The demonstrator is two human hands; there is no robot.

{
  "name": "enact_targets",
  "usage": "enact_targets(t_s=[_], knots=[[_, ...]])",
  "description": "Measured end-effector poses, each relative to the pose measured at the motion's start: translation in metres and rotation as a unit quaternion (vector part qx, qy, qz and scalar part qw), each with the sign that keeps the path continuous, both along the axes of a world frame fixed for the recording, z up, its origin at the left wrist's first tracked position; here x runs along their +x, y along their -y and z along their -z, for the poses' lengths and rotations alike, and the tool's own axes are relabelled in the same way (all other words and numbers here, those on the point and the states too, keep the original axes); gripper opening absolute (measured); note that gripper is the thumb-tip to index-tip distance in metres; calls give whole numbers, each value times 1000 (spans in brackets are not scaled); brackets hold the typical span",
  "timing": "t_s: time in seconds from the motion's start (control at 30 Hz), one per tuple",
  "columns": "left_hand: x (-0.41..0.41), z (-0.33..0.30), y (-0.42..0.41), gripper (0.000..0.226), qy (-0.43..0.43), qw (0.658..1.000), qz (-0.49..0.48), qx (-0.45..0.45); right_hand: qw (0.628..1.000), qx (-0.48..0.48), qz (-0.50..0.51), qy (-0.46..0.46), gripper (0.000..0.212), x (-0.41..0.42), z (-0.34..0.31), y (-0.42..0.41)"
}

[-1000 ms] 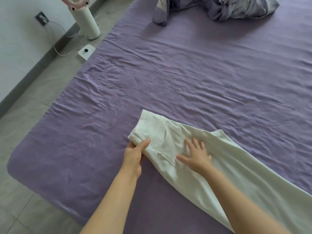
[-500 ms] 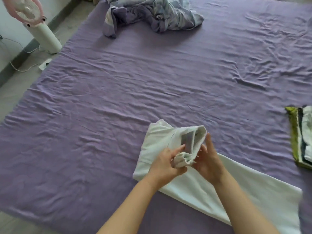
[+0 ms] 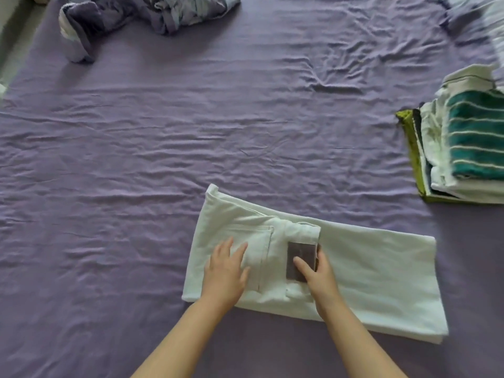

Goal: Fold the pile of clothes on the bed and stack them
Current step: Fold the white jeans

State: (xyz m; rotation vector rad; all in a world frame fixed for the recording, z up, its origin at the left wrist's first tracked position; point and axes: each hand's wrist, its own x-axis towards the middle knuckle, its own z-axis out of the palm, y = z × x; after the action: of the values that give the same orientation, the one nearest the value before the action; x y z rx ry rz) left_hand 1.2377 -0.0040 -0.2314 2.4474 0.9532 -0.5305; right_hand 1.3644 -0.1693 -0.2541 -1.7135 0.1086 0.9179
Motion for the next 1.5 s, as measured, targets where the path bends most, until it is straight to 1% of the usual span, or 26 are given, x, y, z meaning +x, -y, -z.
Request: enact_targets(t_s=[0.07, 0.13, 0.27, 0.4, 0.47, 0.53, 0.57, 0.63, 0.67, 0.7, 0.73, 0.77, 0.83, 0.87, 0.93, 0.97, 1.03, 1.07, 1.1, 1.13, 1.17, 1.23, 1.33, 1.4, 1.5], knots=[[3, 8, -3, 59, -43, 999, 12, 10, 1000, -1, -8, -5, 54, 1, 7, -1], [3, 14, -7, 63, -66, 997, 11, 25, 1000, -14, -20, -12, 59, 2, 15, 0], [-3, 20, -22, 70, -44, 997, -43, 45, 998, -14, -47, -28, 62, -1, 25, -8], [-12, 21, -46, 74, -33, 997, -60, 42, 998, -6, -49, -27, 60, -9, 25, -24], [-15, 22, -55, 78, -30, 997, -65, 28, 999, -30, -42, -8, 70, -10, 21, -25], [-16, 24, -61, 82, -18, 996, -87, 6, 992, -98, -65, 38, 83, -13, 16, -23], [-16, 26, -64, 84, -13, 995, -102, -9, 984, -139, -77, 82, 86, -17, 13, -22], [-17, 30, -69, 88, -9, 992, -122, -36, 956, -196, -90, 199, 83, -24, 8, -25], [-17, 32, -71, 90, -10, 991, -129, -45, 938, -210, -101, 257, 80, -28, 7, -27], [-16, 33, -73, 91, -9, 989, -135, -52, 922, -212, -117, 302, 76, -31, 8, -31], [-16, 35, -75, 92, -5, 988, -142, -60, 914, -203, -135, 323, 73, -34, 11, -35], [-16, 36, -78, 92, 1, 986, -151, -69, 918, -190, -147, 316, 72, -38, 14, -41], [-16, 39, -86, 93, 7, 982, -166, -86, 937, -182, -153, 256, 72, -44, 19, -53], [-17, 39, -90, 93, 4, 982, -168, -89, 940, -185, -157, 240, 73, -46, 22, -57], [-21, 40, -98, 93, 5, 982, -163, -91, 934, -197, -179, 237, 75, -46, 26, -57], [-24, 40, -102, 92, 13, 982, -160, -96, 924, -221, -196, 244, 75, -45, 25, -55], [-28, 40, -109, 92, 37, 979, -163, -116, 876, -304, -217, 304, 72, -46, 22, -52], [-30, 40, -111, 93, 49, 976, -168, -128, 854, -327, -218, 341, 70, -47, 21, -52], [-32, 39, -112, 95, 60, 973, -176, -139, 839, -330, -225, 368, 72, -48, 21, -53], [-32, 39, -113, 97, 67, 968, -186, -152, 830, -327, -255, 373, 75, -49, 23, -55], [-31, 38, -112, 98, 70, 964, -194, -165, 823, -327, -296, 357, 78, -51, 29, -55], [-29, 36, -110, 100, 76, 958, -208, -184, 814, -348, -353, 302, 74, -50, 42, -55], [-24, 22, -107, 97, 109, 939, -237, -225, 810, -362, -381, 261, 70, -42, 49, -57], [-20, 6, -105, 94, 141, 918, -258, -267, 821, -334, -400, 232, 69, -34, 41, -56], [-11, -28, -94, 92, 177, 897, -265, -307, 855, -268, -407, 179, 67, -11, 14, -43]])
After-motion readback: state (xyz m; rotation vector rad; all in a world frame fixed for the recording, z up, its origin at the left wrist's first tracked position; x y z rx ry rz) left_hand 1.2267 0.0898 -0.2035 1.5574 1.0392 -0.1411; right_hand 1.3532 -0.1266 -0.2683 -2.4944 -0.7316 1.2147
